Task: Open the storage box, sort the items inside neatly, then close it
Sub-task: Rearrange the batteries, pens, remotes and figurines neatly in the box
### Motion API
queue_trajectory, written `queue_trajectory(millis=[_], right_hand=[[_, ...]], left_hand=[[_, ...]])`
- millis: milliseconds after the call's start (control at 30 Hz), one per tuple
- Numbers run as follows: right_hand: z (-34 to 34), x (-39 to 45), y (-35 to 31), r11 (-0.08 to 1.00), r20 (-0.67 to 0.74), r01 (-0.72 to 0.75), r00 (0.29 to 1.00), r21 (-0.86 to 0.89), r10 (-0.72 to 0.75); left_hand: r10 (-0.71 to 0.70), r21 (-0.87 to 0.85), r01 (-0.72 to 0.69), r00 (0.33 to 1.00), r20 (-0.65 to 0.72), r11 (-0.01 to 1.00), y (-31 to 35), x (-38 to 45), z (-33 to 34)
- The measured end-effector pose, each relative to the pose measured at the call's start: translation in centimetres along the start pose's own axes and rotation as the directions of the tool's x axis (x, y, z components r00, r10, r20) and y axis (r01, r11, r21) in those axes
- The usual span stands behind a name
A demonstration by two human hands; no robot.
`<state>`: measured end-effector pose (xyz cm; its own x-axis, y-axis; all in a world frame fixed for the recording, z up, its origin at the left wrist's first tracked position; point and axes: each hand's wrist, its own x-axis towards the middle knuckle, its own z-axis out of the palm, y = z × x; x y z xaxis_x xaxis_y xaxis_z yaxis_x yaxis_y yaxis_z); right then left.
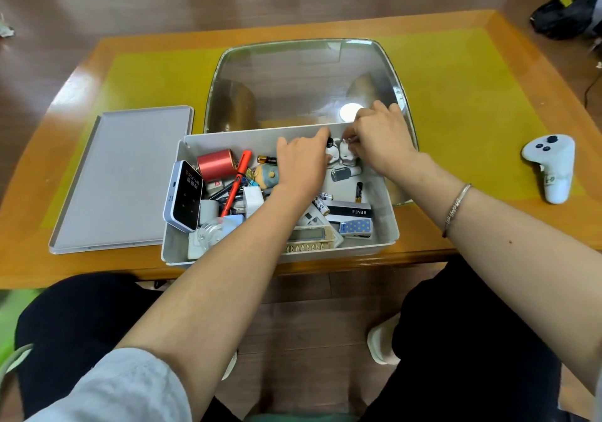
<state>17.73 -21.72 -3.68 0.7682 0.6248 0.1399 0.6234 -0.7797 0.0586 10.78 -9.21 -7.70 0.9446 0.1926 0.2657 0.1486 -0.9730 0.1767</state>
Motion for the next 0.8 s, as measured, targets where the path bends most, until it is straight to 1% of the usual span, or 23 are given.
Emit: queue_trajectory(millis=[233, 333, 433, 500, 567, 600, 633, 700, 800], right_hand=[[0.0, -0.3, 0.3, 1.0, 0.004, 0.01, 1.0, 0.0, -0.01], [0.0, -0.5, 0.7, 1.0, -0.005, 0.0, 1.0, 0.03, 0.0], [-0.2, -0.7, 0.9, 0.999, -0.032, -0.004, 0.999, 0.051, 0.006], [-0.2, -0.7, 1.0, 0.999, -0.041, -0.009, 0.999, 0.047, 0.011], [-0.1, -0.8, 0.9, 0.999, -0.025, -0.017, 1.0, 0.04, 0.018], [0.0, -0.8, 0.8, 0.999, -0.015, -0.021, 1.0, 0.035, 0.022], [0.0, -0.8, 0.7, 0.999, -0.009, -0.023, 1.0, 0.028, 0.023], [0.1, -0.8, 0.5, 0.999, -0.007, -0.021, 1.0, 0.025, 0.022], [0.1, -0.6, 0.6, 0.999, -0.009, -0.01, 1.0, 0.032, 0.01]], left_hand=[[0.007, 0.004, -0.007, 1.0, 0.023, 1.0, -0.1, -0.5, -0.3], [0.0, 0.032, -0.001, 1.0, 0.021, 0.999, -0.6, -1.0, -0.8], [0.017, -0.036, -0.016, 1.0, 0.023, 0.999, -0.8, -1.9, -1.6], [0.113, -0.085, -0.104, 0.989, 0.098, 0.991, -0.1, -3.0, -1.9], [0.209, -0.098, -0.191, 0.949, 0.237, 0.977, 1.1, -4.1, -1.8], [0.235, -0.088, -0.218, 0.921, 0.312, 0.972, 1.7, -4.4, -1.7], [0.246, -0.069, -0.238, 0.892, 0.378, 0.969, 2.2, -4.6, -1.5], [0.244, -0.025, -0.262, 0.853, 0.461, 0.965, 2.8, -4.8, -1.0], [0.213, 0.009, -0.252, 0.834, 0.51, 0.968, 2.9, -4.8, -0.5]])
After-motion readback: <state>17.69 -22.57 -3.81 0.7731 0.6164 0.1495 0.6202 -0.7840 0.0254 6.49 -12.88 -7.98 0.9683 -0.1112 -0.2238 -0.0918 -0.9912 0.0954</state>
